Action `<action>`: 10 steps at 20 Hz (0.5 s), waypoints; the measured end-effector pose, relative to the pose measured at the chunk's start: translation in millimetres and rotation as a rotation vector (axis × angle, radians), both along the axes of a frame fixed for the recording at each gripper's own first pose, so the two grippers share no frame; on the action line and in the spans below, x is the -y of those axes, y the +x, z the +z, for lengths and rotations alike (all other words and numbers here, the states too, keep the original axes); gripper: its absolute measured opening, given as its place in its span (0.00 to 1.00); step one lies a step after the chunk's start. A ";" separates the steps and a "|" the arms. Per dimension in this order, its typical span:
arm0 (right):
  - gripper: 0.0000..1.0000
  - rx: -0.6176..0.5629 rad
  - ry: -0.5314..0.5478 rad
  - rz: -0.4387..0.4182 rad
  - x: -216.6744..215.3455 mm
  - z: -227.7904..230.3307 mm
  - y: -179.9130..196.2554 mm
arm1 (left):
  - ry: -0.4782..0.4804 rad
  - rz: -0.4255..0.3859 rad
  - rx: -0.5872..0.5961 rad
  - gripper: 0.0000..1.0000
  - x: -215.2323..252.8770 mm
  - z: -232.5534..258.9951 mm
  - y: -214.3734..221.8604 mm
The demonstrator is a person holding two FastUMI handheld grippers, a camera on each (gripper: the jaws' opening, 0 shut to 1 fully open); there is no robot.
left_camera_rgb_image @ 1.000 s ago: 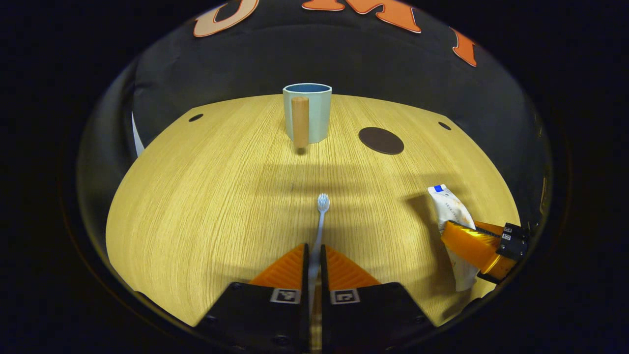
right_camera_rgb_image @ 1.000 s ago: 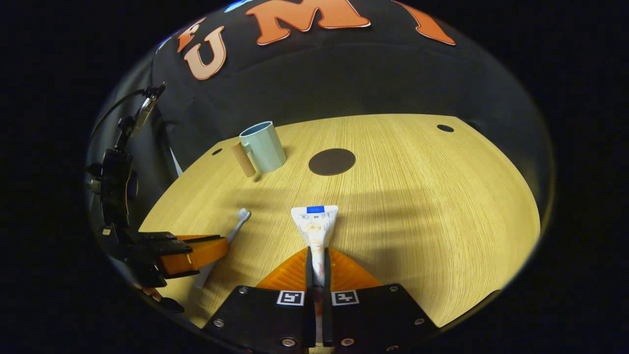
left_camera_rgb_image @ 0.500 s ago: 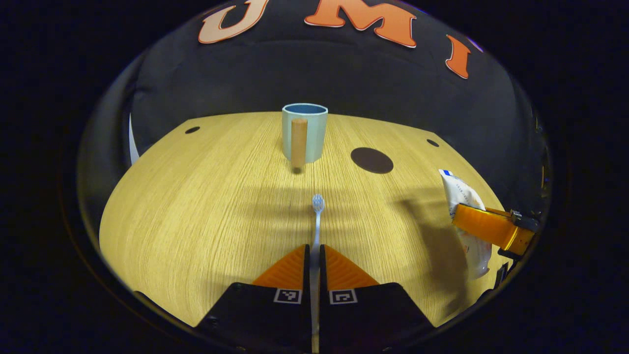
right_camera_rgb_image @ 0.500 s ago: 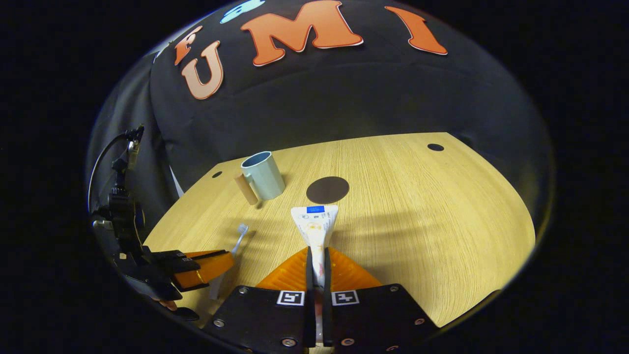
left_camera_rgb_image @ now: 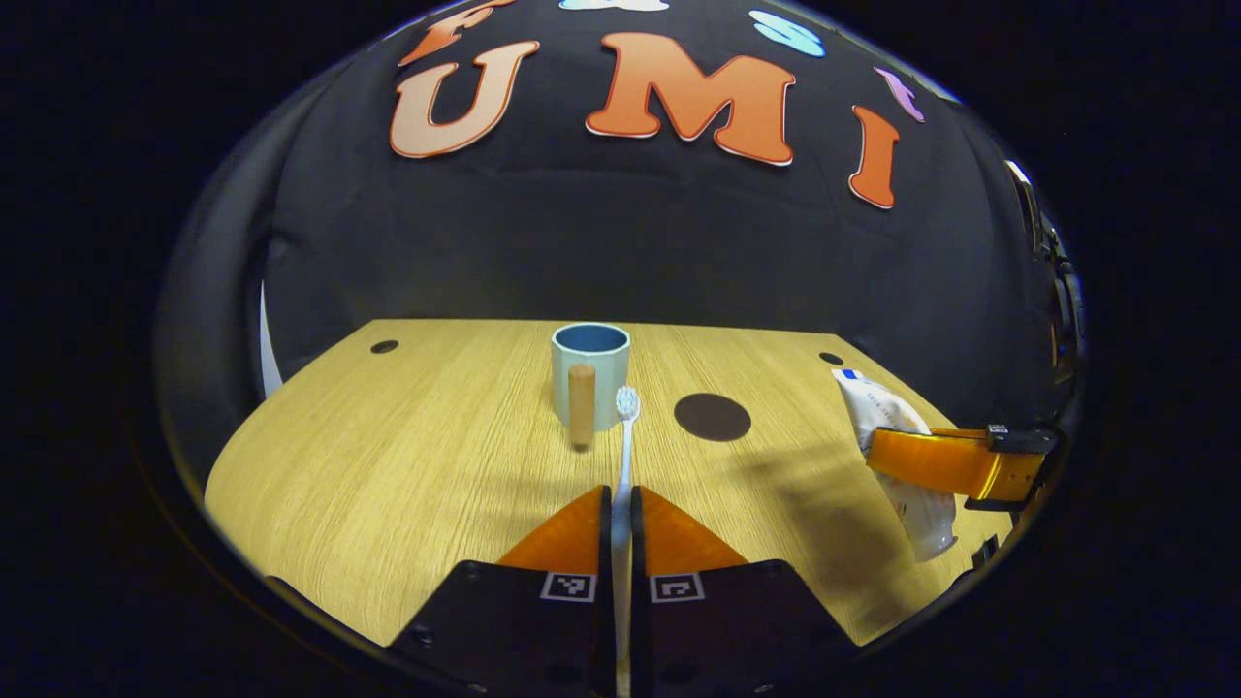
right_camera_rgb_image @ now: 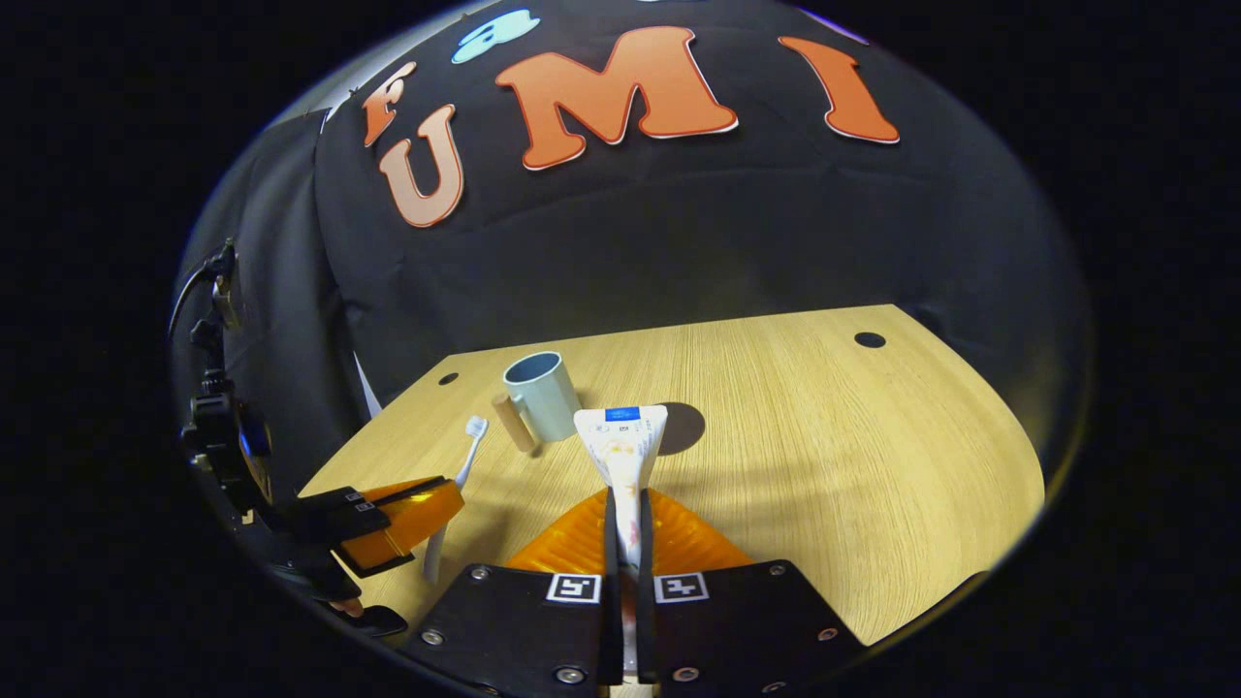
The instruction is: Put the toothbrush and toothpaste on the desktop into the cup, then pick up the cup and place it on the coaster on the desktop.
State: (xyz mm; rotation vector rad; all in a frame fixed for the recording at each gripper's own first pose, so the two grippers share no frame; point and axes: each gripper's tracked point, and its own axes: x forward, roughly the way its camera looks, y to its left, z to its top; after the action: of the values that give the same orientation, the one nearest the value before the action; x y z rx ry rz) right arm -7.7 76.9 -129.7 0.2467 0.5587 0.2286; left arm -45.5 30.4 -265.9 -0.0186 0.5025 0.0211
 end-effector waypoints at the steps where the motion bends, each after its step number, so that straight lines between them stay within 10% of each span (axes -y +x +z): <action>1: 0.06 0.011 -0.005 -0.003 -0.3 5.3 1.9 | 0.002 0.002 0.019 0.06 -0.7 5.0 0.3; 10: 0.06 0.048 0.007 -0.019 -3.8 26.0 19.2 | 0.009 -0.003 0.214 0.06 -12.8 57.3 41.4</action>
State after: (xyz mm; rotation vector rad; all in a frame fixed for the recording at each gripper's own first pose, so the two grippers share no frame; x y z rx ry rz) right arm 11.5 80.7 -103.7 0.2531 0.5081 0.2172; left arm -4.1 43.2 -208.6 -0.0107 0.2880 0.0178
